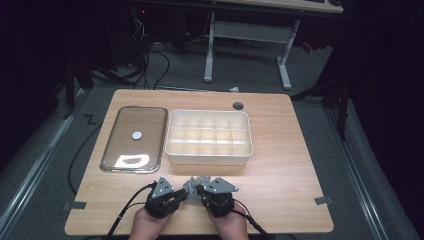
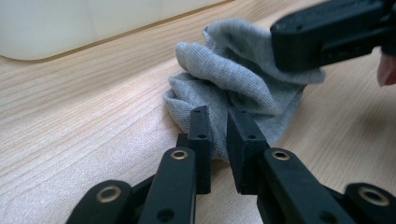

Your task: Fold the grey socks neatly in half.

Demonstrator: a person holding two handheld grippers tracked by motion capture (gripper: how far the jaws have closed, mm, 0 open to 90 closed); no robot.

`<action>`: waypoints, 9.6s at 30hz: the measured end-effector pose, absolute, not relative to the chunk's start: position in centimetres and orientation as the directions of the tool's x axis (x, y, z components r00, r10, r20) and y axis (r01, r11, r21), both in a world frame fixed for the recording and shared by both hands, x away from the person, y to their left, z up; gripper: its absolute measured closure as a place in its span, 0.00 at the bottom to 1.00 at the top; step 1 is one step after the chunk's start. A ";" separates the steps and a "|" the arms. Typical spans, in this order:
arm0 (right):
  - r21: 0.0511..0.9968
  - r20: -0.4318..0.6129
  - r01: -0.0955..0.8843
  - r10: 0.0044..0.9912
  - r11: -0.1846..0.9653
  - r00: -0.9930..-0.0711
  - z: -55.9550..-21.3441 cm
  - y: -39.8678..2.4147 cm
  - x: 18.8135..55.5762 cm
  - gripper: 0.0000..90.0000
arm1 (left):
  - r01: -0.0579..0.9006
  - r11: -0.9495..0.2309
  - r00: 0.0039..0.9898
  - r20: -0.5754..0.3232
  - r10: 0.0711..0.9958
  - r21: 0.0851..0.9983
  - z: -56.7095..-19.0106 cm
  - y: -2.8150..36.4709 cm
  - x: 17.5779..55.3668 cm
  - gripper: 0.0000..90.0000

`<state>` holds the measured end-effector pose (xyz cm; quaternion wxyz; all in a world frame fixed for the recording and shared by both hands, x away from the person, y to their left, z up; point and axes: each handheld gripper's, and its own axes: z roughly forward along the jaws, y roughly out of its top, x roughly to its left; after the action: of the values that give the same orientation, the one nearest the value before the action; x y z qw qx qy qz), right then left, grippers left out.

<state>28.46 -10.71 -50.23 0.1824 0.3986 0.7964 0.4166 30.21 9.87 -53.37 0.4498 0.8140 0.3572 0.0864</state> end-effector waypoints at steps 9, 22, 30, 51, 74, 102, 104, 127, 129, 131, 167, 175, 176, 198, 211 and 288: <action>0.822 0.066 0.467 0.761 0.325 -0.645 -49.9 -9.1 29.0 0.99 | 0.495 -0.355 0.738 -0.169 0.653 0.793 -53.4 9.8 30.2 0.89; 0.803 0.157 0.528 0.756 0.277 -0.635 -51.7 -9.7 29.4 0.99 | 0.531 -0.370 0.752 -0.222 0.621 0.762 -53.4 10.1 30.5 0.81; 0.788 0.161 0.544 0.756 0.289 -0.635 -52.7 -10.0 29.4 0.99 | 0.576 -0.366 0.725 -0.250 0.642 0.731 -53.4 12.0 31.0 0.94; 0.778 0.123 0.516 0.719 0.358 -0.684 -53.2 -8.6 28.7 0.99 | 0.500 -0.337 0.735 -0.184 0.653 0.798 -52.2 12.0 30.8 0.97; 0.823 0.074 0.457 0.733 0.338 -0.676 -50.0 -10.9 27.6 0.95 | 0.484 -0.367 0.778 -0.199 0.596 0.794 -53.2 9.7 32.5 1.00; 0.772 0.112 0.537 0.760 0.340 -0.641 -53.2 -12.3 28.8 0.94 | 0.426 -0.422 0.799 -0.114 0.590 0.801 -53.1 8.0 30.3 0.96; 0.770 0.098 0.537 0.767 0.345 -0.634 -53.2 -12.4 28.8 0.95 | 0.407 -0.443 0.801 -0.079 0.594 0.799 -53.2 8.1 30.2 0.96; 0.712 0.315 0.675 0.772 0.192 -0.552 -53.5 -13.2 29.0 0.64 | 0.369 -0.470 0.801 -0.019 0.598 0.802 -53.3 8.0 29.7 0.97; 0.713 0.303 0.670 0.772 0.206 -0.559 -53.4 -13.0 28.9 0.69 | 0.368 -0.470 0.801 -0.017 0.598 0.802 -53.3 8.0 29.7 0.97; 0.708 0.308 0.674 0.766 0.211 -0.563 -53.5 -12.9 28.9 0.76 | 0.367 -0.473 0.802 -0.015 0.597 0.801 -53.3 8.0 29.6 0.97; 0.763 0.165 0.594 0.811 0.257 -0.562 -52.5 -14.2 28.7 0.78 | 0.362 -0.478 0.811 -0.017 0.585 0.800 -53.3 7.9 29.7 0.98; 0.748 0.154 0.598 0.800 0.289 -0.580 -53.0 -13.1 28.3 1.00 | 0.363 -0.478 0.811 -0.019 0.584 0.800 -53.3 7.9 29.7 0.97; 0.752 0.149 0.590 0.796 0.293 -0.586 -52.9 -13.0 28.3 1.00 | 0.362 -0.478 0.811 -0.017 0.585 0.801 -53.3 7.9 29.7 0.97; 0.799 0.142 0.533 0.775 0.277 -0.616 -52.2 -12.3 28.2 1.00 | 0.378 -0.421 0.796 -0.056 0.603 0.825 -52.7 8.4 29.4 0.88; 0.793 0.155 0.546 0.778 0.270 -0.609 -52.4 -12.8 28.2 1.00 | 0.386 -0.362 0.740 -0.050 0.671 0.849 -51.2 11.2 29.4 0.86; 0.802 0.107 0.511 0.767 0.309 -0.632 -52.8 -12.9 28.0 1.00 | 0.394 -0.408 0.770 -0.053 0.636 0.824 -50.9 8.1 29.5 0.88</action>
<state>28.00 -12.95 -52.75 0.1494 0.4021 0.7951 0.4287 29.46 8.06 -50.92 0.4463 0.8281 0.3110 0.1356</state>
